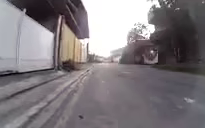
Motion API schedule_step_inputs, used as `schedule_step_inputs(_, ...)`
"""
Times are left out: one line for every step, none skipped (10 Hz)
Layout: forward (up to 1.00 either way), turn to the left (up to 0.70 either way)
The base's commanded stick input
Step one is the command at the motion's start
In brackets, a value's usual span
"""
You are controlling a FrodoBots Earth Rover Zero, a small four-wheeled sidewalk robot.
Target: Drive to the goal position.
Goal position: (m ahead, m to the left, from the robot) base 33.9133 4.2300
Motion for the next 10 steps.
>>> schedule_step_inputs(1.0,0.0)
schedule_step_inputs(1.0,0.0)
schedule_step_inputs(1.0,0.0)
schedule_step_inputs(1.0,0.0)
schedule_step_inputs(1.0,0.0)
schedule_step_inputs(1.0,0.0)
schedule_step_inputs(1.0,0.0)
schedule_step_inputs(1.0,0.0)
schedule_step_inputs(1.0,0.0)
schedule_step_inputs(1.0,0.0)
